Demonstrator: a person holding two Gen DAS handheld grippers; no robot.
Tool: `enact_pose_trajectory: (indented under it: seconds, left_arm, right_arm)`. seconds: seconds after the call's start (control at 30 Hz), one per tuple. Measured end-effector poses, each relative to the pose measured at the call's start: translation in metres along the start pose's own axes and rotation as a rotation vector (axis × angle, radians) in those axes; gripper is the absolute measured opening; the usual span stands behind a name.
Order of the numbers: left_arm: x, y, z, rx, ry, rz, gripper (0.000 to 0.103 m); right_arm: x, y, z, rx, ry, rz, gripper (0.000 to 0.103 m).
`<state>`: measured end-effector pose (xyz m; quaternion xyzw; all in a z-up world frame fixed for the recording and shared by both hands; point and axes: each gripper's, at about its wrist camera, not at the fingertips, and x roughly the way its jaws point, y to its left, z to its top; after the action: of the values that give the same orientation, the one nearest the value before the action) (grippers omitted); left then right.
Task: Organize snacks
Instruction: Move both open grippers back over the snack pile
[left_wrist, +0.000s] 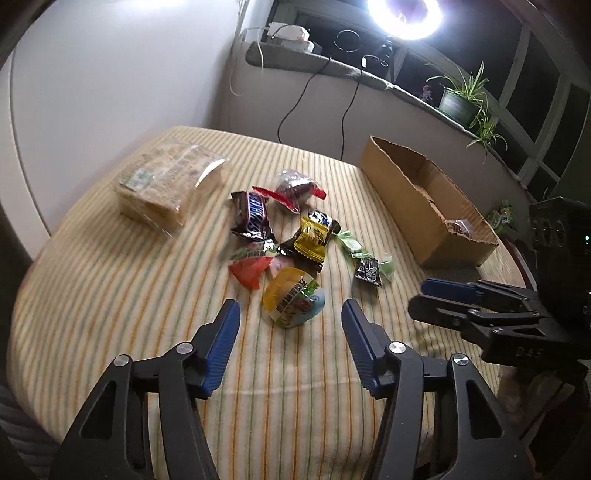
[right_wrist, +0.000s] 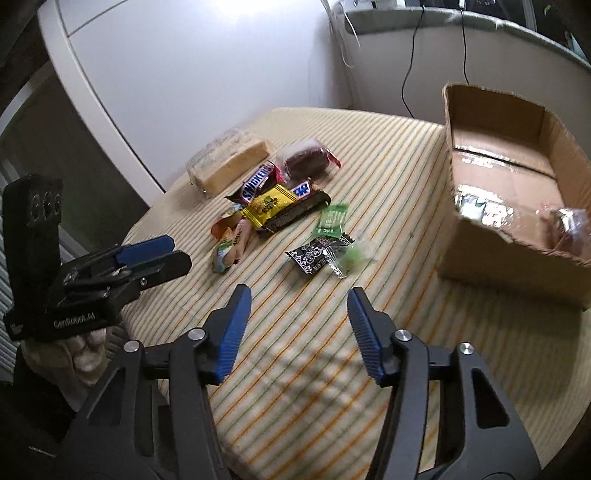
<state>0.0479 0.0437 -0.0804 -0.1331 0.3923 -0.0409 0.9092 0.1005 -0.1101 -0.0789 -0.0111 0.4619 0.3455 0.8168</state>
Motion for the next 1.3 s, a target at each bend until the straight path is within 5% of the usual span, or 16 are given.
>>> enact_pose_trajectory:
  seconds: [0.67,1.07,1.3]
  left_arm:
    - [0.026,0.006,0.003,0.001,0.049,-0.047,0.048]
    - [0.036,0.000,0.004,0.060,0.060,-0.035,0.048]
    - [0.041,0.000,0.007,0.072,0.064,-0.032,0.048]
  right_arm:
    - [0.042,-0.009,0.022,0.083,0.028,-0.056,0.053]
    - [0.059,-0.002,0.037,0.009,0.049,-0.096,0.053]
    - [0.062,0.000,0.040,-0.023,0.038,-0.123,0.066]
